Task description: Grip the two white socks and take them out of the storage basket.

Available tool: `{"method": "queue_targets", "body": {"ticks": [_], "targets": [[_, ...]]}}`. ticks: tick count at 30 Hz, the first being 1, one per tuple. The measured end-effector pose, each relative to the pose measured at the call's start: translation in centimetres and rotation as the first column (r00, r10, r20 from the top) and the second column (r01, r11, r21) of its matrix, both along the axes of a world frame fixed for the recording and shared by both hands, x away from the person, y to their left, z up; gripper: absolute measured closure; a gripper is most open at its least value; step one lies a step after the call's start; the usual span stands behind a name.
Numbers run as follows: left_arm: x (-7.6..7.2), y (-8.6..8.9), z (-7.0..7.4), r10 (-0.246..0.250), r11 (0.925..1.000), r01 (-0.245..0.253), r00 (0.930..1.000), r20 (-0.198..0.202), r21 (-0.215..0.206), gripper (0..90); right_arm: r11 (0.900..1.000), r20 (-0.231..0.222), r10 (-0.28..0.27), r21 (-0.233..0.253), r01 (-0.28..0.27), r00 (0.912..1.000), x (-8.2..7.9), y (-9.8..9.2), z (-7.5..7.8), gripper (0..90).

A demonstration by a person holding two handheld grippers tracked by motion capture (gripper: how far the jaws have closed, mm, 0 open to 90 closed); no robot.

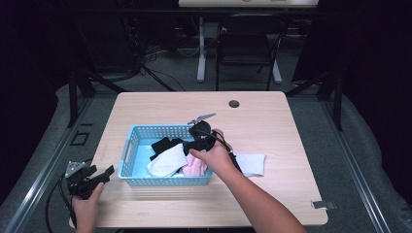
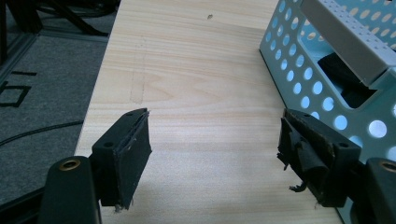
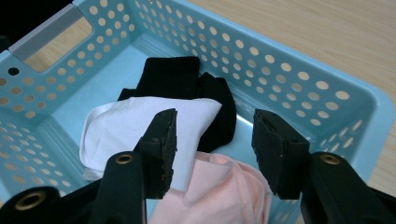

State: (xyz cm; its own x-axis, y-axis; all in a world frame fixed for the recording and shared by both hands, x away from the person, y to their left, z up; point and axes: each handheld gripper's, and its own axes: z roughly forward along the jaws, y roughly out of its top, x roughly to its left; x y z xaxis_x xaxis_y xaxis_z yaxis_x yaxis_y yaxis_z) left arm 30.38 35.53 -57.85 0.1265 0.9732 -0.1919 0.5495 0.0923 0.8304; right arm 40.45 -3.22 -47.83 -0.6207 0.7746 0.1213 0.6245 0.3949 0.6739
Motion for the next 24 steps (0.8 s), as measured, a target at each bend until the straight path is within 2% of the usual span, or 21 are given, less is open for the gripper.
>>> {"method": "queue_targets", "body": {"ticks": [7, 13, 15, 17, 18, 20, 24], "targets": [[0.0, 0.0, 0.0, 0.000, 1.0000, 0.000, 1.0000, 0.002, -0.001, 25.1, 1.000, -0.025, 0.002, -0.013, -0.002, 0.9997, 0.4, 1.7, -1.1, 50.3], [0.0, 0.0, 0.0, -0.001, 1.0000, 0.001, 1.0000, 0.003, -0.001, 25.1, 0.999, -0.080, -0.012, -0.044, 0.008, 0.9967, 1.0, 2.4, -2.1, 51.3], [0.0, 0.0, 0.0, -0.002, 1.0000, 0.002, 1.0000, 0.002, 0.000, 25.1, 0.999, -0.113, -0.027, -0.030, 0.024, 0.9932, 1.3, 2.6, -2.4, 52.0], [0.0, 0.0, 0.0, -0.002, 1.0000, 0.002, 1.0000, 0.002, 0.000, 25.1, 0.999, -0.142, -0.033, -0.039, 0.028, 0.9893, 1.5, 2.9, -2.7, 52.3], [0.0, 0.0, 0.0, -0.002, 1.0000, 0.002, 1.0000, 0.003, 0.001, 25.1, 0.998, -0.157, -0.029, -0.063, 0.019, 0.9871, 1.7, 2.9, -2.8, 52.3], [0.0, 0.0, 0.0, -0.001, 1.0000, 0.001, 1.0000, 0.003, 0.000, 25.1, 0.997, -0.195, -0.038, -0.073, 0.024, 0.9801, 1.9, 3.2, -3.0, 52.4], [0.0, 0.0, 0.0, -0.002, 1.0000, 0.002, 1.0000, 0.003, -0.001, 25.1, 0.997, -0.216, -0.046, -0.075, 0.030, 0.9754, 2.3, 3.6, -3.4, 52.4]]}}
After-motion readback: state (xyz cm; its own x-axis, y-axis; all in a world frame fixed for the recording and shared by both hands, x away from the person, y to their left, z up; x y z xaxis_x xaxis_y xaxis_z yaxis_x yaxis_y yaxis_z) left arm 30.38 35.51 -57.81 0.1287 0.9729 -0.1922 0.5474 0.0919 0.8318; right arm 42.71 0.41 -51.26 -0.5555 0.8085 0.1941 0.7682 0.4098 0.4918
